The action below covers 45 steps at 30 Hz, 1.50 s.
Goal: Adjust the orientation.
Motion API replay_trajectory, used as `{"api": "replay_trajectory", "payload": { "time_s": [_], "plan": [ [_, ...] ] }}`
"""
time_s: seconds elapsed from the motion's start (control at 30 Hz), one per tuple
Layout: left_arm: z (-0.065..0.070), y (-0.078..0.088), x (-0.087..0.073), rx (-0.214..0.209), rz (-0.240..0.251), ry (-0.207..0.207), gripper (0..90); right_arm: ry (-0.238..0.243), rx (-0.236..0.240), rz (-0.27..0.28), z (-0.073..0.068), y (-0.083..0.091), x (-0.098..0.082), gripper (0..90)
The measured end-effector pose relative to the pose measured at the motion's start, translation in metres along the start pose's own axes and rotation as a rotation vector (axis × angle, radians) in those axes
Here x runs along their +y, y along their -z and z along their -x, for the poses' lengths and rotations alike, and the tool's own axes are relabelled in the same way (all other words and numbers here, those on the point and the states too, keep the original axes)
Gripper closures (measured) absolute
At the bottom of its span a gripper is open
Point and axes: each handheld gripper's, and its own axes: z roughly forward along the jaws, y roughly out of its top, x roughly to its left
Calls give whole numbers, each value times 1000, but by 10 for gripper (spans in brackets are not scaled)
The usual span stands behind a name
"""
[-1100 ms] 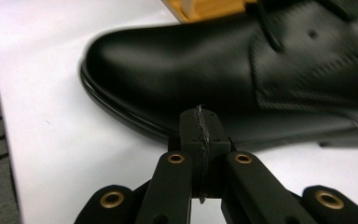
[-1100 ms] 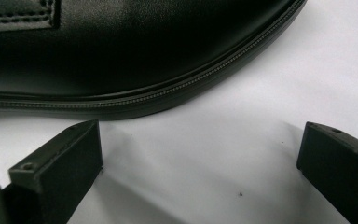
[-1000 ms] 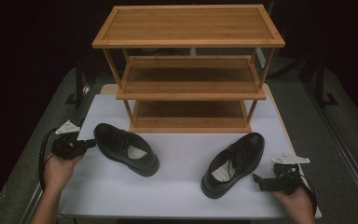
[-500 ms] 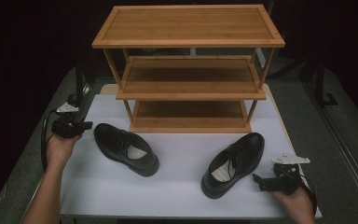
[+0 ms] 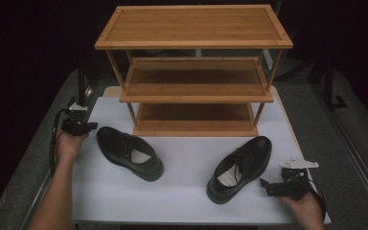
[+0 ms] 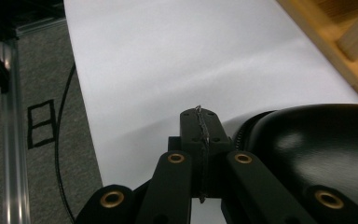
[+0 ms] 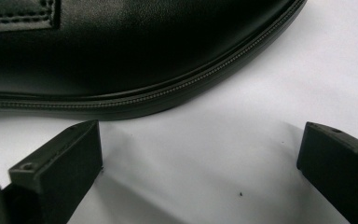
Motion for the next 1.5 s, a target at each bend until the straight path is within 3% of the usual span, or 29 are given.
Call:
{"api": "replay_trajectory", "payload": {
  "time_s": [0.17,0.23,0.37,0.53,0.63,1.07,1.5],
  "plan": [
    [6,-9,-1,-25,-20,-14,900,0,0,1,0,0,0,0],
    [8,-10,-2,-10,-20,-20,900,2,0,1,0,0,0,0],
    [6,-9,-3,-25,-10,-11,900,2,0,1,0,0,0,0],
    [14,-10,-2,-52,4,-31,900,2,0,0,0,0,0,0],
    [24,-13,1,-73,11,-58,900,2,0,1,0,0,0,0],
    [63,-15,2,-146,40,-106,900,2,-1,1,0,0,0,0],
    [114,-21,8,-224,51,-179,900,2,-1,1,0,0,0,0]
  ]
}}
